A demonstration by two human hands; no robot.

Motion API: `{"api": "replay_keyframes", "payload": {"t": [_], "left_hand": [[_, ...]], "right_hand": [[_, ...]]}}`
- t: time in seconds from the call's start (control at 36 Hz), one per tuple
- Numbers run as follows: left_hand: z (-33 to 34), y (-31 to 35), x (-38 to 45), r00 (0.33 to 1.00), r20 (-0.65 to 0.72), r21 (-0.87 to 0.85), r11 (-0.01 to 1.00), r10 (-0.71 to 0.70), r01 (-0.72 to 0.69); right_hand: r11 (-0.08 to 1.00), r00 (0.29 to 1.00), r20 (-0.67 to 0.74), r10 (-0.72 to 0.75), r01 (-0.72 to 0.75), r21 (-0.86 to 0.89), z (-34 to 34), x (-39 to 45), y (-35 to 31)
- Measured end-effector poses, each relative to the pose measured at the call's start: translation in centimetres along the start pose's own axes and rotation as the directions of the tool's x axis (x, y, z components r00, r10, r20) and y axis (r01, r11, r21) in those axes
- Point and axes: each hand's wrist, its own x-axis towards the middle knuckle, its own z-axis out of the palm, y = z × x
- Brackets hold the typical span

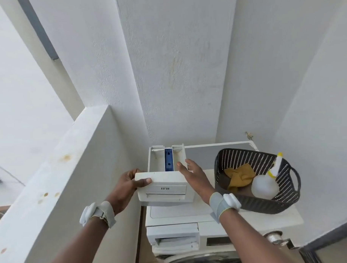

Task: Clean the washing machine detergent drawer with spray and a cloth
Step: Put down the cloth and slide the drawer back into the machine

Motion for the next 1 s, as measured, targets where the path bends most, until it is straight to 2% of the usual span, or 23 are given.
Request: {"api": "replay_keyframes", "payload": {"t": [0.17,0.28,0.42,0.47,0.56,0.64,0.81,0.92,1.0], "left_hand": [[0.6,-0.8,-4.2,0.998,-0.063,-0.059,0.998,0.01,-0.014],[0.5,-0.9,-7.0,0.996,-0.082,-0.09,0.995,0.03,-0.037],[0.6,-1.4,-9.9,0.997,-0.022,-0.101,0.992,0.073,-0.075],[0.2,-1.2,-12.2,0.995,-0.068,-0.148,0.986,0.069,-0.079],[0.5,-2.0,-14.1,0.987,-0.158,-0.133,0.991,-0.027,0.006],[1.3,-4.3,-16.8,0.983,-0.052,-0.073,0.982,-0.177,0.173],[3.3,-9.6,-22.2,0.962,-0.056,-0.14,0.956,-0.268,0.259],[4.6,-12.4,-25.4,0.946,0.051,-0.098,0.941,-0.321,0.325],[5.0,-16.3,-28.2,0.933,0.011,-0.105,0.928,-0.359,0.358]], "right_hand": [[0.97,0.983,0.152,0.101,-0.131,0.204,-0.1,-1.9,0.9],[0.958,0.958,0.269,0.098,-0.164,0.234,0.1,-4.5,0.8],[0.969,0.981,0.184,0.062,-0.104,0.224,-0.6,-8.0,0.8],[0.958,0.984,0.166,0.063,-0.106,0.265,0.1,-10.4,1.0],[0.95,0.985,0.159,0.072,-0.116,0.291,0.5,-13.3,2.7],[0.941,0.983,0.155,0.102,-0.146,0.304,1.3,-16.8,4.9],[0.93,0.971,0.15,0.188,-0.225,0.292,2.4,-23.9,9.5],[0.925,0.962,0.172,0.214,-0.256,0.28,2.7,-27.0,12.4],[0.912,0.939,0.208,0.275,-0.323,0.252,3.6,-29.4,15.9]]}}
